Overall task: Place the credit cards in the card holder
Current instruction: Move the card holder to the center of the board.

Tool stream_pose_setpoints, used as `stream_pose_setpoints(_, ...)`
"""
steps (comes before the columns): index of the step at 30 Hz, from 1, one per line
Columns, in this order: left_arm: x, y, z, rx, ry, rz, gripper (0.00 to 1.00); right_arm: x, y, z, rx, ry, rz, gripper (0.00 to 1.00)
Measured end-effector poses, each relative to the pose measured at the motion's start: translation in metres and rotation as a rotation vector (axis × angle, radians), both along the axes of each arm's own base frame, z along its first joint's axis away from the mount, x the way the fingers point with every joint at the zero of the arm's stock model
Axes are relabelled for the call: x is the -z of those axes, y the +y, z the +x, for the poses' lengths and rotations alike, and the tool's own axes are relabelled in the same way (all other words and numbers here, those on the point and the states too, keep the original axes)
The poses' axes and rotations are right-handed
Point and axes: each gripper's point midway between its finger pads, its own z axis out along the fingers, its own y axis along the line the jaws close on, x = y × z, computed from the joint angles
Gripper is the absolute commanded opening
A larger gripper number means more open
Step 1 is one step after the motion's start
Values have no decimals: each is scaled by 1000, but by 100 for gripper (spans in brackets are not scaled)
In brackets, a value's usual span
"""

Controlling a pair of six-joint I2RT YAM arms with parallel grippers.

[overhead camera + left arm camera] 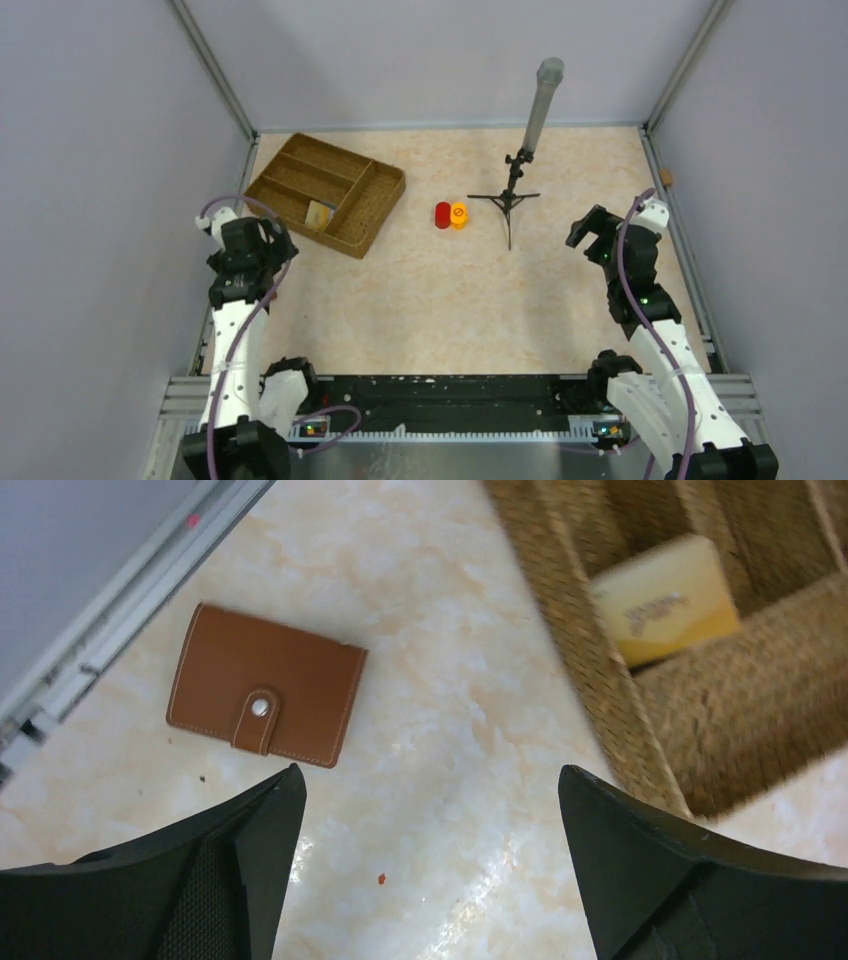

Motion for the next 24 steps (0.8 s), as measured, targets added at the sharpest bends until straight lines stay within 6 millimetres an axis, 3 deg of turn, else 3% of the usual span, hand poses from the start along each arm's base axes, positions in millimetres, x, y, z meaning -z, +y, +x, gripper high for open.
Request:
stream_pose_setpoints(4,40,28,-15,-231,1,-163,99,-1,5,0,-29,-5,6,99)
stream_pose_setpoints(7,67,37,-31,-372,15,-266,99,-4,7,-1,-43,-13,9,99)
stream_pose_setpoints(13,85,53,-45,-576,-40,-384,99,-5,9,-1,-55,-17,6,98)
stream_pose_setpoints(19,129,63,-68,-733,-38,-512,96,-5,8,-1,-55,-15,4,96)
stream_pose_setpoints(24,133,66,-55,-717,-86,-562,80,-3,8,-1,-57,-7,-4,96)
